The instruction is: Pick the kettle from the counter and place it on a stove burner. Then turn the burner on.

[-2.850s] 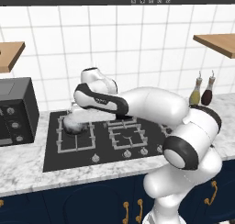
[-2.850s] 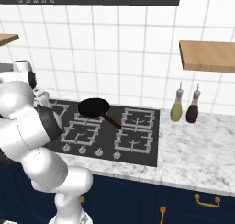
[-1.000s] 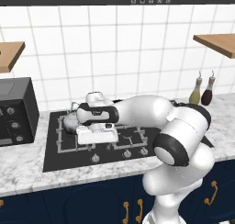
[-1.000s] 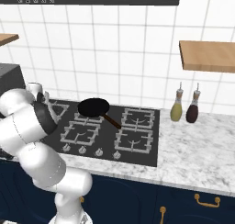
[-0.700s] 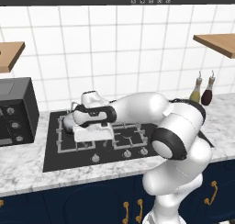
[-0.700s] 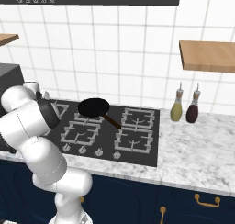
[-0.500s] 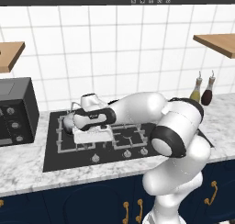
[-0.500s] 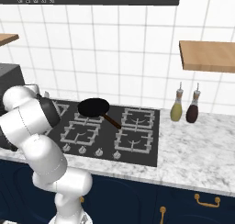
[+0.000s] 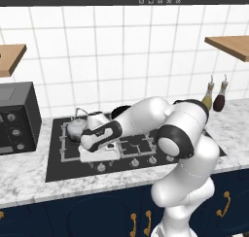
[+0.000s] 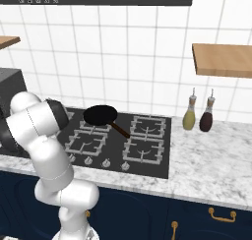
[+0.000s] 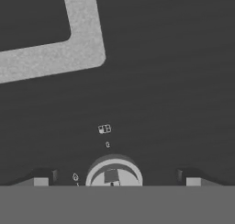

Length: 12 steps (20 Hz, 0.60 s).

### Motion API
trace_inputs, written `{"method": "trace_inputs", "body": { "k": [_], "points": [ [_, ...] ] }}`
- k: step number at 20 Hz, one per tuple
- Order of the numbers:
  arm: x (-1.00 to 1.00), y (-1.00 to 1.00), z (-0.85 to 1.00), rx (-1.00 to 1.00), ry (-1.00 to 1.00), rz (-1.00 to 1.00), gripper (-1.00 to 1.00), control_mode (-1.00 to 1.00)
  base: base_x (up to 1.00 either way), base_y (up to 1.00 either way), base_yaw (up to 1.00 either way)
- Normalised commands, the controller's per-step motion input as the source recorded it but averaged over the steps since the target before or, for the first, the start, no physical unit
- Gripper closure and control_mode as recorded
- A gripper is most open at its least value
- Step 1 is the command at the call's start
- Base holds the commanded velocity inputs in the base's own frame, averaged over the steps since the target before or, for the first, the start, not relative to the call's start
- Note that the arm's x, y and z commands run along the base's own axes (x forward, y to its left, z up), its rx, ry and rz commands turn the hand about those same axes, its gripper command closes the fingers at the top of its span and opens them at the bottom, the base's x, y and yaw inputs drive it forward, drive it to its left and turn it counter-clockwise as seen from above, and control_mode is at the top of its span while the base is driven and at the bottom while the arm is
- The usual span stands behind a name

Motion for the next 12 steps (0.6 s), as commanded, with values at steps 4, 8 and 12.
{"method": "trace_inputs", "body": {
  "k": [4, 8, 12],
  "points": [
    [0.0, 0.0, -0.24, 0.0, 0.0, 0.0, -1.0, -1.0, 0.0, 0.0, 0.0],
    [-0.05, 0.01, -0.02, 0.0, -0.05, 0.0, -1.0, -1.0, 0.0, 0.0, 0.0],
    [-0.02, 0.0, 0.0, 0.0, -0.07, 0.0, -1.0, -1.0, 0.0, 0.0, 0.0]
  ]
}}
